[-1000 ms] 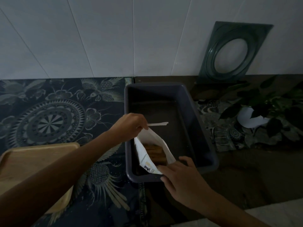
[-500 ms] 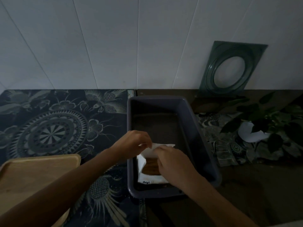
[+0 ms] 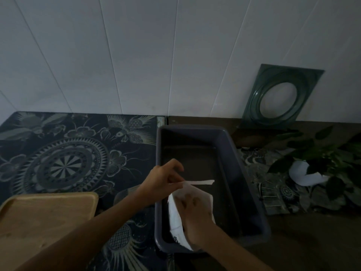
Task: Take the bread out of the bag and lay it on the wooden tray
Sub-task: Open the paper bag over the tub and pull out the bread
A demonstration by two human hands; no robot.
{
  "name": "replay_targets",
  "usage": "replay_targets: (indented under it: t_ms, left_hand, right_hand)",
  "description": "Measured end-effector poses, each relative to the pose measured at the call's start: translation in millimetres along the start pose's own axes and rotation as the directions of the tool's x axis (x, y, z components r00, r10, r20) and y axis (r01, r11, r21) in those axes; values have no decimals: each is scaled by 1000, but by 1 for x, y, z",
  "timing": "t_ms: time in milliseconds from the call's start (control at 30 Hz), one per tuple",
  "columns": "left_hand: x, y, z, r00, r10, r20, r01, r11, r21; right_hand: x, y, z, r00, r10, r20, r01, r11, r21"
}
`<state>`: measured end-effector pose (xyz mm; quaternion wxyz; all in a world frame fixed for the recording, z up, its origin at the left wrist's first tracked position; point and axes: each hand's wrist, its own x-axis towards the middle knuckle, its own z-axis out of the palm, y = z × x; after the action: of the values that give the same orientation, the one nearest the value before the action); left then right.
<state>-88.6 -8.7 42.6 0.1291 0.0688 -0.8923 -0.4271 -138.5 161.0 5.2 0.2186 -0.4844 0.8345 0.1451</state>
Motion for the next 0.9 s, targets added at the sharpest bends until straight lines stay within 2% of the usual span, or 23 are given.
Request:
replay_targets:
  t_ms: [167, 333, 567, 633, 700, 733, 833, 867, 900]
  left_hand:
    - [-1, -4, 8, 977, -198, -80, 173, 955, -241]
    - [-5, -9, 13, 944, -323, -61, 273, 874, -402]
    - [-13, -7, 18, 938, -343, -55, 287, 854, -434]
    - [-15, -6, 19, 933, -357, -52, 298, 843, -447]
    - [-16, -6, 19, 929, -366, -50, 305, 838, -452]
    - [-17, -6, 19, 928, -368, -53, 307, 838, -451]
    - [-17, -6, 19, 924, -377, -65, 307, 834, -459]
    - [-17, -6, 20, 922, -381, -64, 310, 829, -465]
    - [-17, -6, 20, 921, -385, -60, 314, 825, -470]
  right_hand:
    - [4, -6, 4, 998, 57, -24, -54, 993, 105]
    - [10, -4, 4, 998, 63, 26, -66, 984, 164]
    - [10, -9, 21, 985, 110, -132, -83, 977, 196]
    - [15, -8, 21, 984, 80, -160, -30, 955, 296]
    - [16, -11, 20, 966, 172, -191, -71, 892, 447]
    - [17, -14, 20, 951, 208, -229, -93, 898, 430]
    - [17, -16, 24, 946, 191, -263, -45, 879, 475]
    - [15, -18, 22, 967, 167, -194, -50, 867, 495]
    - [10, -20, 15, 966, 167, -200, -61, 892, 448]
